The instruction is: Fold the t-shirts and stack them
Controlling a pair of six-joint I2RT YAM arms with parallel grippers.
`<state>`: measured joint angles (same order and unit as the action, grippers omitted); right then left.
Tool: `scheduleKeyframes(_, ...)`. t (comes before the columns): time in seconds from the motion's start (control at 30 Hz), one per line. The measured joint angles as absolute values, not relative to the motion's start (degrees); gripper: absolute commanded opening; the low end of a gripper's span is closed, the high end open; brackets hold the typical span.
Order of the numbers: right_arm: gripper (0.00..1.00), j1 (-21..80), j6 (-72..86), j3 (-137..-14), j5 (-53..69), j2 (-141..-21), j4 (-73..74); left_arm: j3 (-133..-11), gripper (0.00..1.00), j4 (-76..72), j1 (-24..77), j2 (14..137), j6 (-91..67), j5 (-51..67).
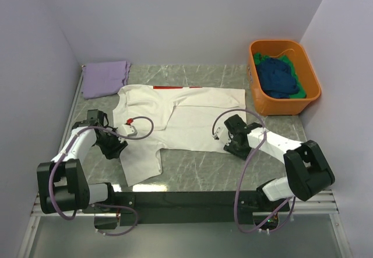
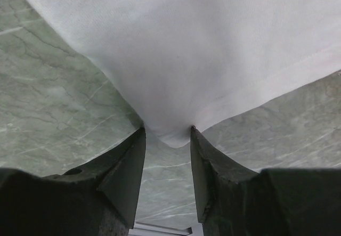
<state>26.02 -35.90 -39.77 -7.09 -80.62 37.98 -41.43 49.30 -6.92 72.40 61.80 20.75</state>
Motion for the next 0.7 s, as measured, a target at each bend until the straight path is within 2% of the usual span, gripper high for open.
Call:
scheduleKeyframes(0.27, 0.42, 26.0, -35.3, -38.2, -8.8, -78.8, 36.5, -41.5, 0.49, 47.6, -6.0, 73.8, 62.7, 20.7)
scheduleKeyframes(0.47, 0.33, 26.0, -34.7, -38.2, -9.8, -79.8, 35.4, -39.7, 0.46, 43.1, -1.9, 74.9, 62.2, 19.6)
scheduleKeyframes(0.53, 0.27, 26.1, -34.7, -38.2, -10.4, -80.3, 35.0, -38.7, 0.44, 41.5, -1.1, 76.5, 61.8, 18.9)
scheduleKeyframes(0.6, 0.2, 26.1, -34.7, -38.2, -11.1, -80.8, 34.6, -38.8, 0.36, 40.1, -0.7, 77.5, 61.4, 18.4)
scheduleKeyframes(0.7, 0.2, 26.2, -34.6, -38.2, -11.8, -81.1, 34.1, -39.1, 0.21, 39.5, -0.7, 78.0, 60.9, 18.2)
